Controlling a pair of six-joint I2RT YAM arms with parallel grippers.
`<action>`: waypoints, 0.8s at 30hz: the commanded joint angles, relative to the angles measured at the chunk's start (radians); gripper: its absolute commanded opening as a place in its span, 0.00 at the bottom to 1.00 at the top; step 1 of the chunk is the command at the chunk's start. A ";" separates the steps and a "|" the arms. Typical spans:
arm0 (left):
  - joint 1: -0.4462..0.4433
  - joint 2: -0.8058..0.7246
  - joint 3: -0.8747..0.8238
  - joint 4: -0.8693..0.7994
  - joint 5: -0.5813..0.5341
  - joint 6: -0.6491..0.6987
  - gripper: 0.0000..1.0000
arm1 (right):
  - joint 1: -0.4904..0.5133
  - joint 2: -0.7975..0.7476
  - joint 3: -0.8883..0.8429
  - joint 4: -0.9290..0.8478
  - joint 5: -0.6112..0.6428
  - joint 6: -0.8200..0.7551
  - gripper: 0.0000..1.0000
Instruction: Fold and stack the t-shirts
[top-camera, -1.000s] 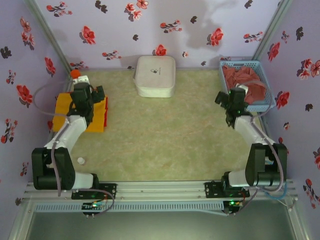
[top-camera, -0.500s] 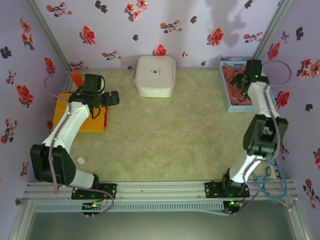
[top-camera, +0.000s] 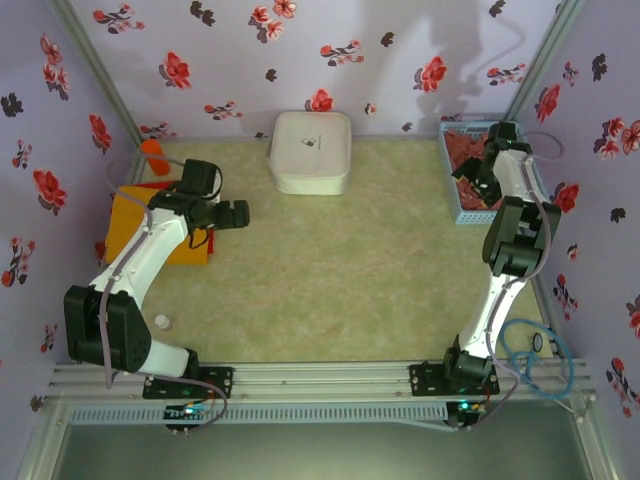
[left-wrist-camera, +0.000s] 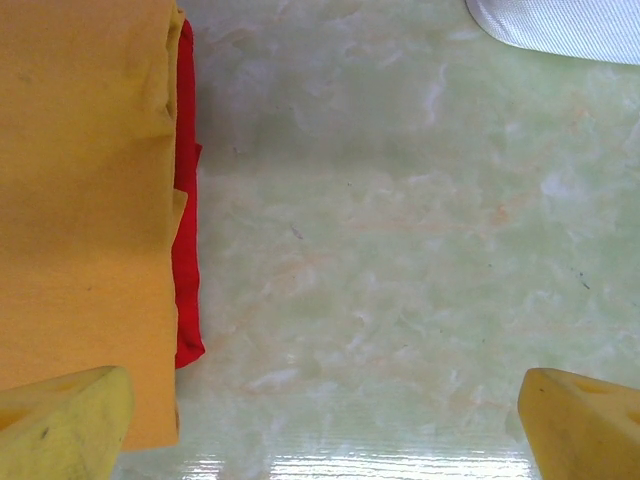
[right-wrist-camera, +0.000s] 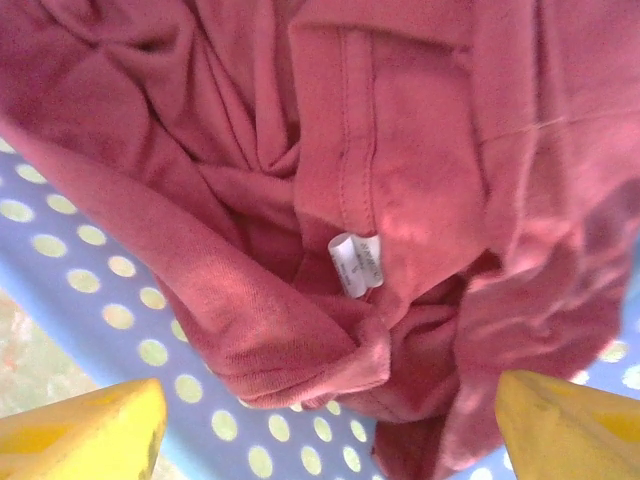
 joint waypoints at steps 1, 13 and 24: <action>-0.009 0.031 -0.005 -0.011 0.008 -0.017 0.99 | -0.012 0.040 0.022 -0.020 -0.073 -0.002 0.84; -0.031 0.014 -0.037 0.038 0.004 -0.023 0.98 | -0.028 0.153 0.030 0.041 -0.083 0.069 0.68; -0.051 -0.016 -0.057 0.041 0.006 -0.056 0.98 | -0.033 0.134 -0.001 0.112 -0.115 0.103 0.00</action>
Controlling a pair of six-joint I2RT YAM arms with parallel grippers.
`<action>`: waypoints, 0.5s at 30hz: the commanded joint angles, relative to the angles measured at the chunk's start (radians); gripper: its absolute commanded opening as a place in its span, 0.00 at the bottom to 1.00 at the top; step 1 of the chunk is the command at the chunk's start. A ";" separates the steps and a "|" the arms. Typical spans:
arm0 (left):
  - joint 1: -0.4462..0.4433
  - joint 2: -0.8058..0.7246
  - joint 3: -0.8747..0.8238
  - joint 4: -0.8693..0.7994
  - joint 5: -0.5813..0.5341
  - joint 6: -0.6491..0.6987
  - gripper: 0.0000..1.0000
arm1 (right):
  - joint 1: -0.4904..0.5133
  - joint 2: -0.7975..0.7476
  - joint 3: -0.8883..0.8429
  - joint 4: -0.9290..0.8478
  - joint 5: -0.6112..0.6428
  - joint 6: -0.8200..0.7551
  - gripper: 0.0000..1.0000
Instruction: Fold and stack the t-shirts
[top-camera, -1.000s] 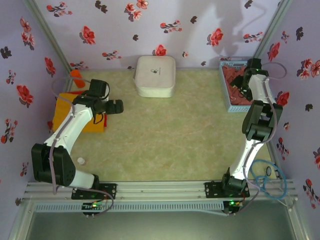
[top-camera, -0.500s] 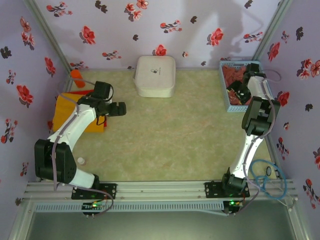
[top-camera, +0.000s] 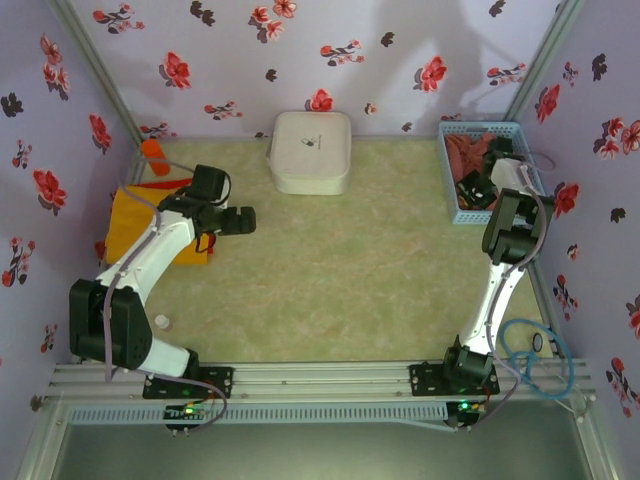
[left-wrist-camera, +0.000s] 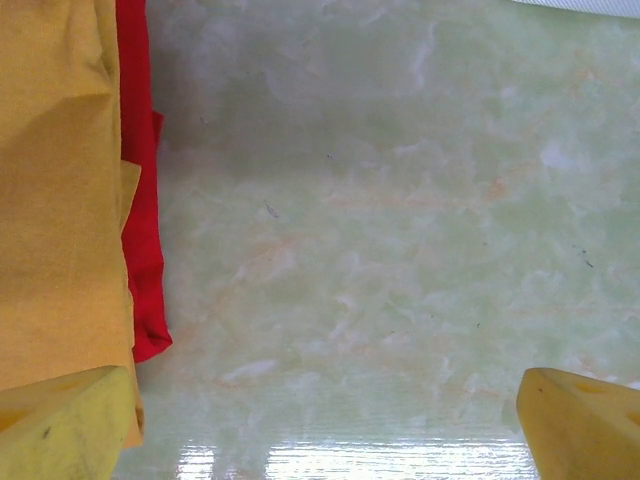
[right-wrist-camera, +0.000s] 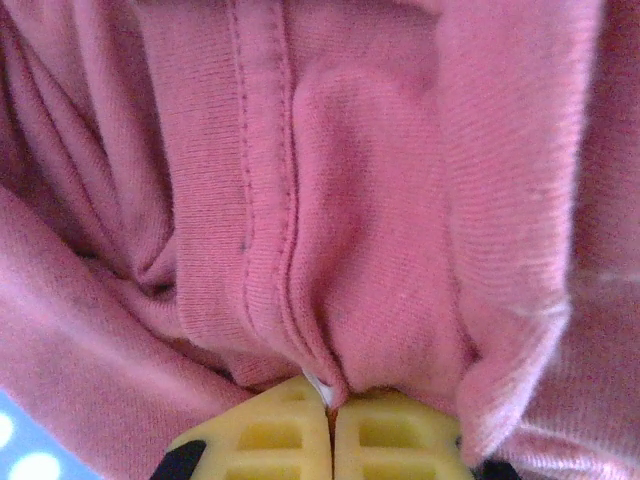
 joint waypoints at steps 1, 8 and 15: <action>-0.014 -0.030 -0.014 0.009 0.004 -0.037 0.98 | 0.000 -0.061 -0.045 0.041 -0.006 0.019 0.00; -0.023 -0.044 -0.035 0.043 0.057 -0.084 0.98 | 0.008 -0.329 -0.210 0.196 0.087 0.036 0.00; -0.024 -0.081 -0.028 0.059 0.103 -0.114 0.99 | 0.064 -0.569 -0.366 0.337 0.198 -0.026 0.00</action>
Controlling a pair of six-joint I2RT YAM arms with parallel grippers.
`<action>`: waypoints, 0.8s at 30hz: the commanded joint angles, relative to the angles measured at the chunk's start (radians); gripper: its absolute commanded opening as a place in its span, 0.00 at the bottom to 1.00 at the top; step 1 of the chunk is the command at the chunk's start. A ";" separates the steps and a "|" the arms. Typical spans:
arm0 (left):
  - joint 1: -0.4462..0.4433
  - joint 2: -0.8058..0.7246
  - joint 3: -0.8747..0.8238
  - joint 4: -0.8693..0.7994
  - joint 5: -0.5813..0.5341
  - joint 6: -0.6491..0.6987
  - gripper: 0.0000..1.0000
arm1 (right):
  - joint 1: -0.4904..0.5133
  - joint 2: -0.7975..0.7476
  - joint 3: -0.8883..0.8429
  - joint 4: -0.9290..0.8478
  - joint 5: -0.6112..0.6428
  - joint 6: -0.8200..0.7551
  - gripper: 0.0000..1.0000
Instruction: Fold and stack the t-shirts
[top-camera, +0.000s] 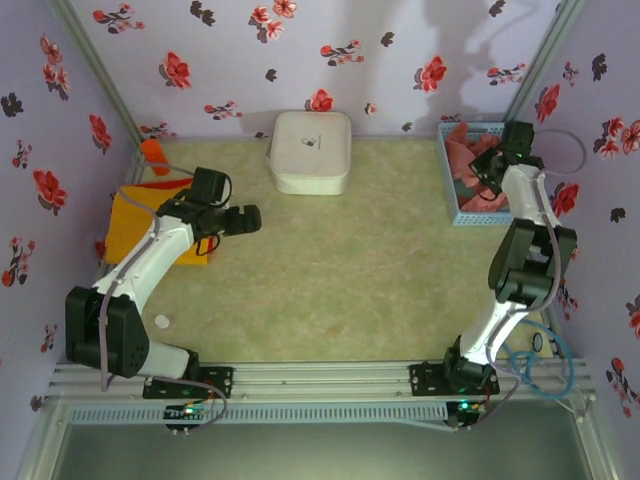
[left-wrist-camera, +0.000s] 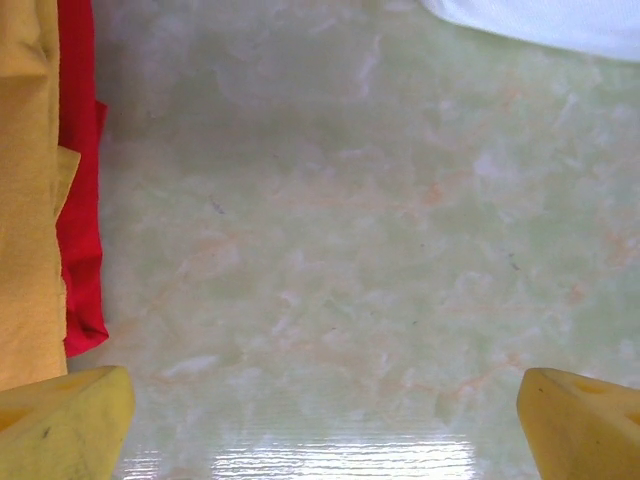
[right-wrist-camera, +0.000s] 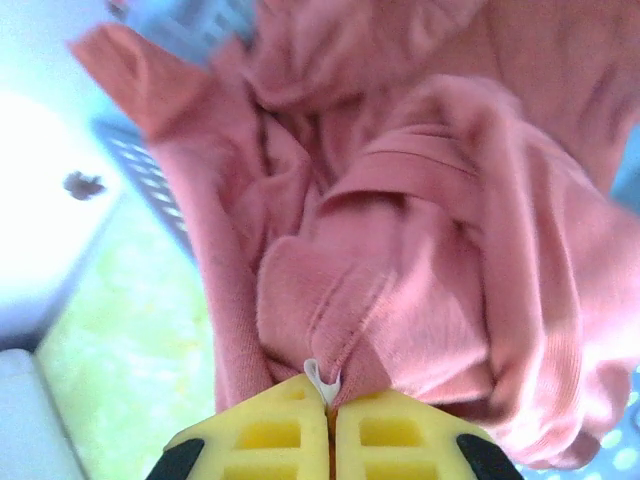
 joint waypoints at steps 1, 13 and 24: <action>-0.005 -0.037 0.006 0.010 0.033 -0.030 0.99 | 0.047 -0.112 -0.075 0.098 0.116 -0.051 0.00; -0.005 -0.034 0.017 -0.004 0.106 -0.054 0.99 | 0.220 -0.432 -0.220 0.234 0.372 -0.308 0.00; -0.006 -0.049 0.012 -0.002 0.111 -0.077 0.99 | 0.394 -0.601 -0.160 0.276 0.453 -0.550 0.00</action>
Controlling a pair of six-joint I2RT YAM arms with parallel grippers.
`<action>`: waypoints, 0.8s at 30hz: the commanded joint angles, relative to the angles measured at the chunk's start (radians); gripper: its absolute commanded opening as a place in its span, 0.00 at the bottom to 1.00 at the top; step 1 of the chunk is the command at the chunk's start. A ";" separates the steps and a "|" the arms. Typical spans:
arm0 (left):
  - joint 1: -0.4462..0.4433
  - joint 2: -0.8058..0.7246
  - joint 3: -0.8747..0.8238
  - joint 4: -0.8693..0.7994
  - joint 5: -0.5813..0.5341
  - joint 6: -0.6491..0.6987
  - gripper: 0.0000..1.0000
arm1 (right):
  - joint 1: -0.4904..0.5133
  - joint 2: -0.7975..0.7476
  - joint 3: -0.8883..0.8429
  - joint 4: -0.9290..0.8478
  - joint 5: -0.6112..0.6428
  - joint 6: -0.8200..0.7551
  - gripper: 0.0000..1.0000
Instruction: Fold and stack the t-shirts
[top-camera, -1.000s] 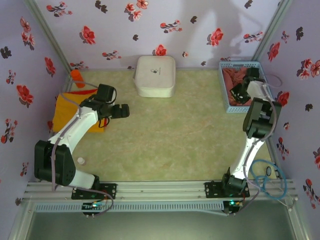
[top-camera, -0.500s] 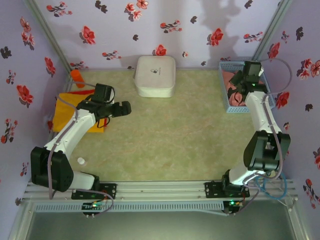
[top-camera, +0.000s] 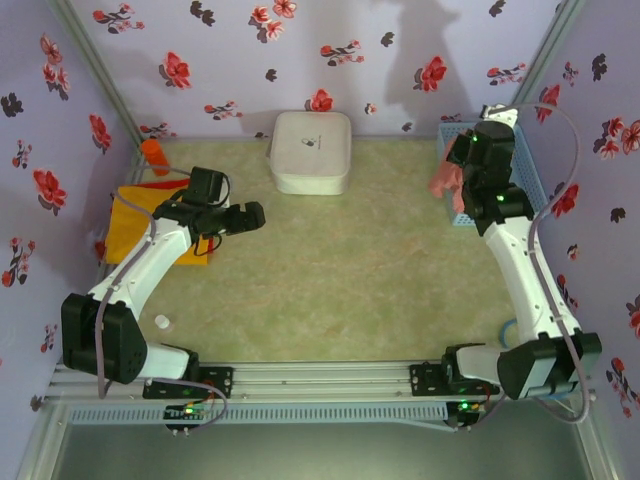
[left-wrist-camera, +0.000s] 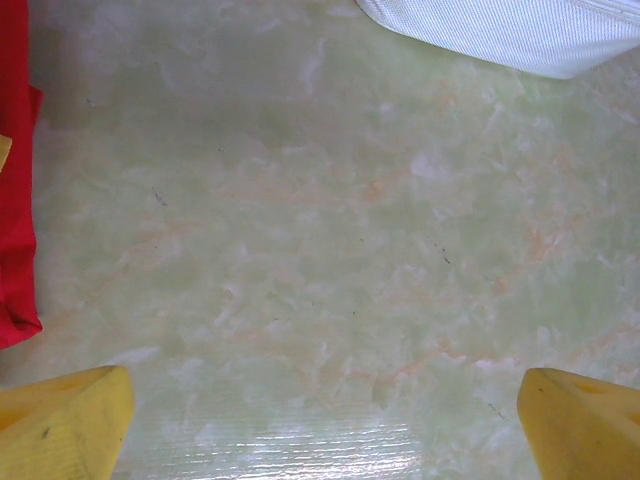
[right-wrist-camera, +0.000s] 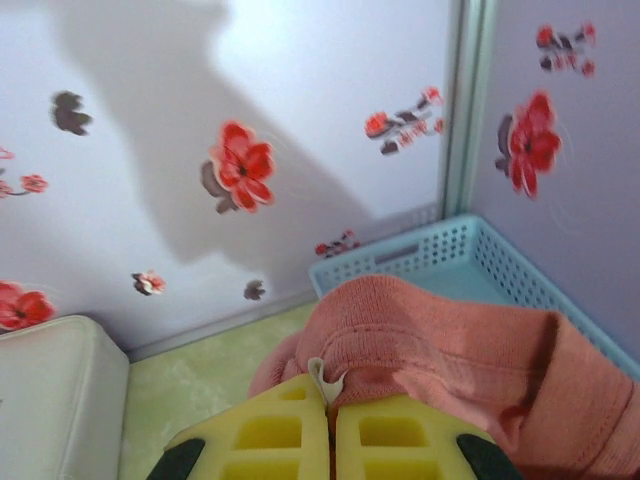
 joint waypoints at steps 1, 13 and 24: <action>-0.006 -0.027 0.010 -0.007 0.022 -0.017 0.98 | 0.052 -0.059 0.054 0.059 0.020 -0.108 0.00; 0.019 -0.030 0.067 -0.072 -0.030 0.037 1.00 | 0.467 -0.120 -0.028 -0.071 -0.185 -0.162 0.11; 0.102 -0.026 0.126 -0.176 -0.101 0.119 1.00 | 0.960 0.165 -0.324 0.265 -0.164 0.187 0.29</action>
